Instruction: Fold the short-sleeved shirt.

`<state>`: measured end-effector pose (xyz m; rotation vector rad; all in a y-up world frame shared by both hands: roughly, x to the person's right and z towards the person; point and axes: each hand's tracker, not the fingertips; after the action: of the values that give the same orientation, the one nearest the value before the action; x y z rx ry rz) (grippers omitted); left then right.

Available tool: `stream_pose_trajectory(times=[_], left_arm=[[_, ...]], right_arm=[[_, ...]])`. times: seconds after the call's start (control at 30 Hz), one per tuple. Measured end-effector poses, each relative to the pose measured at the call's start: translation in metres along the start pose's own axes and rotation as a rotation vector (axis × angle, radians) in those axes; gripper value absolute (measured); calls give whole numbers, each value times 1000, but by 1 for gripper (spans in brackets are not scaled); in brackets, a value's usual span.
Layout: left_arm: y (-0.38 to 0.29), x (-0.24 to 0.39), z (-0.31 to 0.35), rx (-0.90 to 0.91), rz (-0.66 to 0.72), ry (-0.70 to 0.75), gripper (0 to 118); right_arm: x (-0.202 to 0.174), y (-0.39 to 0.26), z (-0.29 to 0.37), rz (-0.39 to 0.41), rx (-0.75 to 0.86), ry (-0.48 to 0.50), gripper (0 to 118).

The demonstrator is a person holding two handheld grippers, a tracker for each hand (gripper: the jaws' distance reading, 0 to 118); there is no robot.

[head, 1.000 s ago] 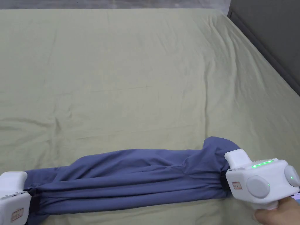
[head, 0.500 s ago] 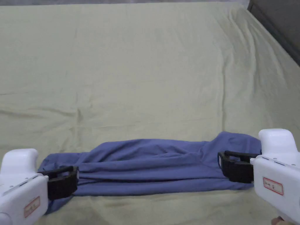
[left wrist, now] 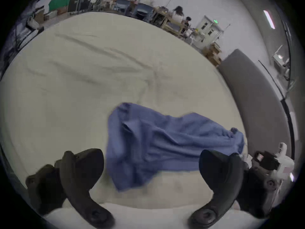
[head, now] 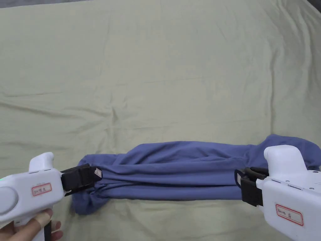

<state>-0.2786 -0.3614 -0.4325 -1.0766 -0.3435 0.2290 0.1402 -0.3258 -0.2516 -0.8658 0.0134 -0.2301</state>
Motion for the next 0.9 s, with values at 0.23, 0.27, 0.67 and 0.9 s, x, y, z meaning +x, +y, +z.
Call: stream_pose_trajectory(times=[0.23, 0.27, 0.67, 0.9], left_arm=[[-1, 6, -90, -119, -48, 19, 118], [-6, 15, -98, -121, -79, 92, 118], [-20, 42, -52, 23, -63, 56, 8], [-22, 15, -25, 51, 104, -211, 8]], right_arm=[[-16, 3, -7, 7, -19, 60, 3], [-16, 2, -8, 15, -25, 60, 3], [-24, -1, -10, 40, -61, 5, 3], [-19, -1, -6, 34, -65, -13, 3]])
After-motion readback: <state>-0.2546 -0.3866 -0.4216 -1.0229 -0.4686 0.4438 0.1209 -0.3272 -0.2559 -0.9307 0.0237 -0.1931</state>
